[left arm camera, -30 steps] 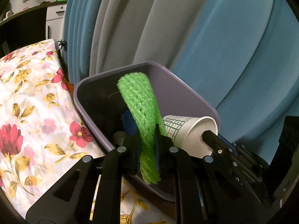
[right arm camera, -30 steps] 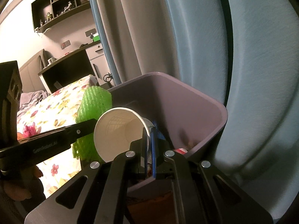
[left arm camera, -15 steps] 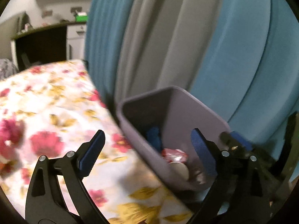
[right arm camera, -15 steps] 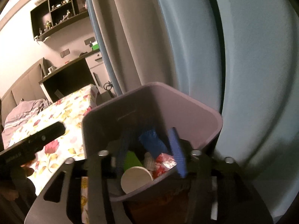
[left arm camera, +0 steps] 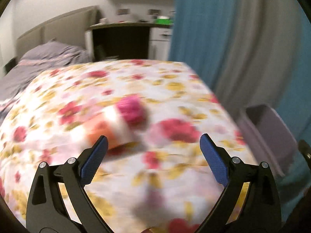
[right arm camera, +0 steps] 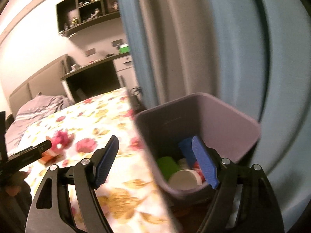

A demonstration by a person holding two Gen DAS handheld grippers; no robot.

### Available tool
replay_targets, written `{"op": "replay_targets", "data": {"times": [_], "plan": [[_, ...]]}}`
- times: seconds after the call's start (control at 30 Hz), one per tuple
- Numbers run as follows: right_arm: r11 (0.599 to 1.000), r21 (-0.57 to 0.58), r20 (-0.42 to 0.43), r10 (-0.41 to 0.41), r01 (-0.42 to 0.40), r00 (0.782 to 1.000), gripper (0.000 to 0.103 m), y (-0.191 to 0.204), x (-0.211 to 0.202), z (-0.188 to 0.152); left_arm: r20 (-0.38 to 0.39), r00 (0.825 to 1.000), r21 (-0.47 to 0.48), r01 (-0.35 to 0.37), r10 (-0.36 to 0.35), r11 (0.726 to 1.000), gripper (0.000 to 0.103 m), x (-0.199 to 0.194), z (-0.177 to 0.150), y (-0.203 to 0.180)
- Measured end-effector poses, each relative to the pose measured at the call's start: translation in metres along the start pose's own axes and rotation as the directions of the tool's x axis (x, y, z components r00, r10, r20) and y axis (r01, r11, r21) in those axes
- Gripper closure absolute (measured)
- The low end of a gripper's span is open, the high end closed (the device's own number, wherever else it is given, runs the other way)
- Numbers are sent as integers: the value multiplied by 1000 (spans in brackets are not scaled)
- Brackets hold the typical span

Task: Collect trash
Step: 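Move both grippers back to the orange cup and pink bag on the bed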

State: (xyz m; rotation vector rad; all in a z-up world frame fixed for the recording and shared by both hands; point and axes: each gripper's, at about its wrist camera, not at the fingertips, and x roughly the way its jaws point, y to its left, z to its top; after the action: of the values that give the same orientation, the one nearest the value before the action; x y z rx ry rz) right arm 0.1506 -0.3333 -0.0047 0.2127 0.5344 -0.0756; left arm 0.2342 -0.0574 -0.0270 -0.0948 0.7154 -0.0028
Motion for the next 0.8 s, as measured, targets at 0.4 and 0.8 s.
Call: {"op": "replay_targets", "data": {"times": [0.4, 0.8], "plan": [[993, -58, -56, 97, -100, 994, 27, 55, 15, -13, -68, 990, -104, -133, 127, 986, 9, 40, 10, 43], [987, -75, -87, 135, -141, 987, 27, 68, 29, -17, -62, 979, -71, -197, 193, 978, 9, 57, 18, 49]]}}
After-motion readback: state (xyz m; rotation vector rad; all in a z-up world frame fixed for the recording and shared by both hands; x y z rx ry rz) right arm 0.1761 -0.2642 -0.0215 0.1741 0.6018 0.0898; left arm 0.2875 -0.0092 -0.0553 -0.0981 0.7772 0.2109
